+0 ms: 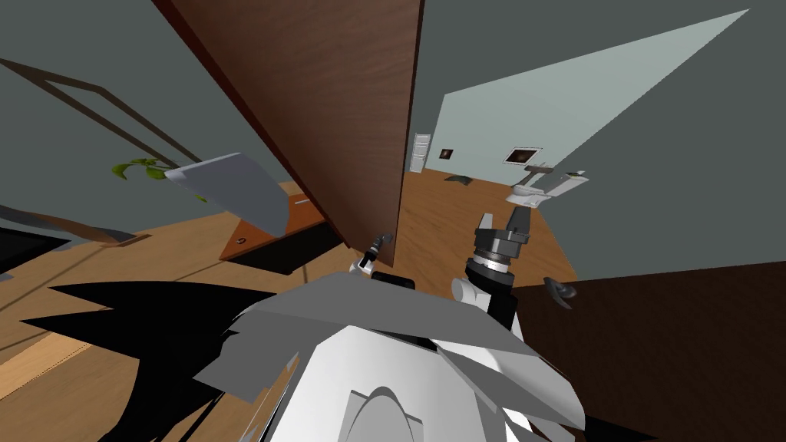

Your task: Push the door open

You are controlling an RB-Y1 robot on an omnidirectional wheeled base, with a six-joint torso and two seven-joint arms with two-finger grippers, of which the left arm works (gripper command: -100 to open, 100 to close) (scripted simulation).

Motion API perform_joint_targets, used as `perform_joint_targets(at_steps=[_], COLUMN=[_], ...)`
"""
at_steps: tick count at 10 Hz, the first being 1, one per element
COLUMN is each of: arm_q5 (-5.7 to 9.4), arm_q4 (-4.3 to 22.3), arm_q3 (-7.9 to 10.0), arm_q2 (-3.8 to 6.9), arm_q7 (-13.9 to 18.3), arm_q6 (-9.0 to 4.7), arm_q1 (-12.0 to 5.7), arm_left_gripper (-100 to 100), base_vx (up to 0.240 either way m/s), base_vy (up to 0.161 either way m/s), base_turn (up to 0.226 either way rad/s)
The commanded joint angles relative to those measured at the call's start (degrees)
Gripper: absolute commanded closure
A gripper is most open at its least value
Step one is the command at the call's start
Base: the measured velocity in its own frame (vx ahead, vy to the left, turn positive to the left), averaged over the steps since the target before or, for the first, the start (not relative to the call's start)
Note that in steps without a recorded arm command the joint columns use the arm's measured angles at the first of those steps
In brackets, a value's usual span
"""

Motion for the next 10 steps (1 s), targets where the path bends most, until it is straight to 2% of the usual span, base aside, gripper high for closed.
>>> perform_joint_targets(at_steps=[1,4,5,6,10], arm_q5=[0.65,1.24,1.21,1.67,2.57], arm_q4=[0.91,1.24,1.08,1.08,1.25], arm_q3=[1.64,3.13,3.09,4.02,5.82], arm_q2=[-0.38,-0.97,-0.56,0.08,1.02], arm_q7=[-0.83,-1.53,-1.45,-1.74,-2.38], arm_q6=[-0.71,-0.67,-0.48,-0.58,-0.65], arm_q1=[-0.89,-1.02,-0.73,-0.86,-0.88], arm_left_gripper=[100,100,100,100,100], base_vx=[0.17,0.172,0.076,0.124,0.171], base_vy=[-0.174,-0.139,-0.039,-0.032,-0.089], base_turn=[0.085,0.056,0.028,0.025,0.048])
